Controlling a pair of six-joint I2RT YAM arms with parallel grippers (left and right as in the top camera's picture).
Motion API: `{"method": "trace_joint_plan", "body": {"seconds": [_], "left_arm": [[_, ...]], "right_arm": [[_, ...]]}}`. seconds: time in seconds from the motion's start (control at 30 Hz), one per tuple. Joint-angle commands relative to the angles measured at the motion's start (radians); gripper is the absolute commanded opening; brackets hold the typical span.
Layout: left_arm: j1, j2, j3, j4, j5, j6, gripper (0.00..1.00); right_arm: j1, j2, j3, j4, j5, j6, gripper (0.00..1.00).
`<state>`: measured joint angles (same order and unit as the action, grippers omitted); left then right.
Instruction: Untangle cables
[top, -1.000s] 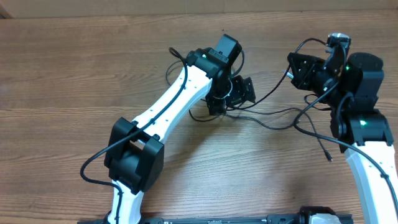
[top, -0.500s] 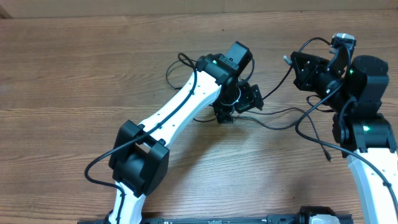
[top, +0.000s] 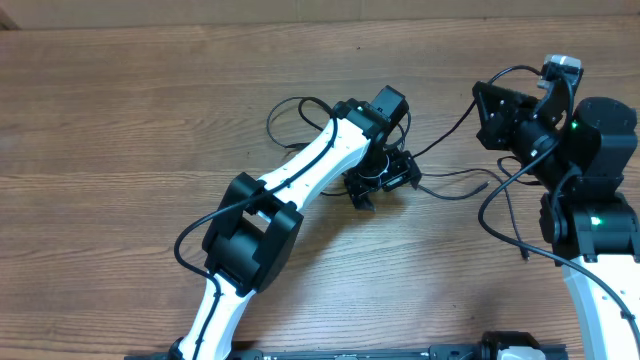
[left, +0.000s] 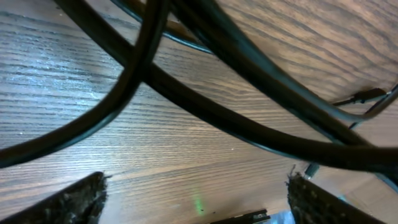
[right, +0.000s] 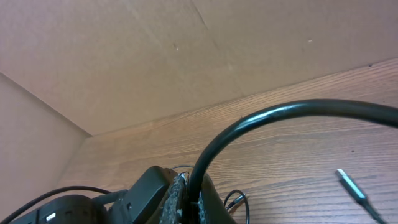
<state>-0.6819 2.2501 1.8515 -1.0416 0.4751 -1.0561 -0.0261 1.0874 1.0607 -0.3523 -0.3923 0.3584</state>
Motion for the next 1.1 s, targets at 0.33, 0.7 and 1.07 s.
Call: {"method": "trace_joint_plan", "body": {"seconds": [0.33,0.7,1.07], "left_arm": [[0.202,0.004,0.001,-0.020,-0.088,-0.014,0.93],[0.241,0.004,0.000,-0.074,-0.290,-0.014,0.89],[0.258,0.004,0.001,-0.177,-0.463,-0.014,0.85]], "right_arm": [[-0.021,-0.135,0.038,0.009,0.243,-0.080,0.04],[-0.180,-0.215,0.054,0.024,0.347,-0.079,0.04],[-0.359,-0.217,0.054,0.038,0.348,-0.079,0.04]]}}
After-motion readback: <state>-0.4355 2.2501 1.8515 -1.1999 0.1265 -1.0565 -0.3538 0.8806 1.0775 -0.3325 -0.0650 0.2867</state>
